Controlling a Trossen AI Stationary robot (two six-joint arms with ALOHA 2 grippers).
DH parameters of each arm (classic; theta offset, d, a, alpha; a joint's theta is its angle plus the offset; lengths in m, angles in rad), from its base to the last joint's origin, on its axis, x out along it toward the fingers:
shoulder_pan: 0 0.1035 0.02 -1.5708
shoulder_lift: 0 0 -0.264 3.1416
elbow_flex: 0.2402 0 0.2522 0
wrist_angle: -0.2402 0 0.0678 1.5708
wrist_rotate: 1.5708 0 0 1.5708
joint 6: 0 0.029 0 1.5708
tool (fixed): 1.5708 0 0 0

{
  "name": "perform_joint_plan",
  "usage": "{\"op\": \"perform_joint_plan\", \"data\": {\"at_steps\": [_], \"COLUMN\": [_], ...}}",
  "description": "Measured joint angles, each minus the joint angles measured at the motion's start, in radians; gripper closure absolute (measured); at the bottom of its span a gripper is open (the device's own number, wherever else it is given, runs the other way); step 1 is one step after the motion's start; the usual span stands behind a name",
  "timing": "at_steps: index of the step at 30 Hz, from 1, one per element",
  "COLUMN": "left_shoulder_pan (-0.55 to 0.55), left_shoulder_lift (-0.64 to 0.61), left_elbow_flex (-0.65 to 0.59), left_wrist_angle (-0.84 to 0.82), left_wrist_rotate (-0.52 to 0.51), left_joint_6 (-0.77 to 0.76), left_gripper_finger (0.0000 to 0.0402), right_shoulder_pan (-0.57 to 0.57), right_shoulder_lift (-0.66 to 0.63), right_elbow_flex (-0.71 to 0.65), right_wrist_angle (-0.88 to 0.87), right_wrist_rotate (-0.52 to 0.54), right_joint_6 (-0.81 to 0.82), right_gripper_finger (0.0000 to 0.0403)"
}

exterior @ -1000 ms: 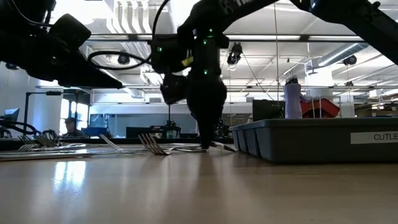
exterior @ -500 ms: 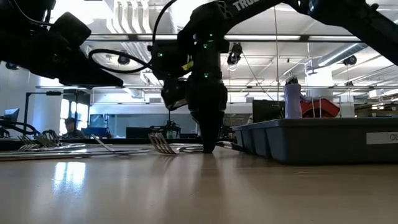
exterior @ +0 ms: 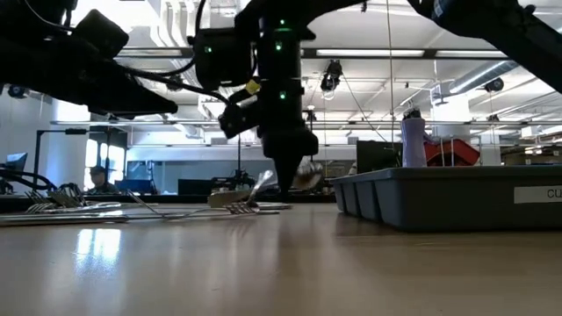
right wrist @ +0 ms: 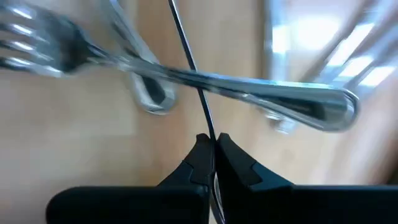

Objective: Sort silverware
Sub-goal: Put the spoon into the gray silverware tray

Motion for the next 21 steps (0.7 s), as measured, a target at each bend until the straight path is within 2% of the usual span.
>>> {"op": "perform_joint_plan", "data": {"at_steps": [4,8,14,21], "left_shoulder_pan": [0.0,-0.001,-0.001,-0.001], "left_shoulder_lift": [0.0,0.002,0.002,0.0], "left_elbow_flex": [0.0,0.0,0.0,-0.001], "left_wrist_angle": [0.008,0.006,0.005,0.002], "left_wrist_rotate": [-0.022,-0.047,-0.05,-0.05], "left_joint_6": [0.017,0.018,0.018,0.019], "left_gripper_finger": [0.0338,0.0338,0.0338,0.0338], "right_shoulder_pan": [0.035,0.061,0.064,0.082], "right_shoulder_lift": [-0.001,-0.002,-0.018,-0.219], "right_elbow_flex": [0.023,0.024,0.014,-0.2], "right_wrist_angle": [-0.047,-0.09,-0.268,-0.259], "right_wrist_rotate": [0.171,0.295,0.386,0.405], "right_joint_6": [-0.009,0.02,0.22,0.41], "right_gripper_finger": [0.0401,0.0402,0.0402,0.0403]}}
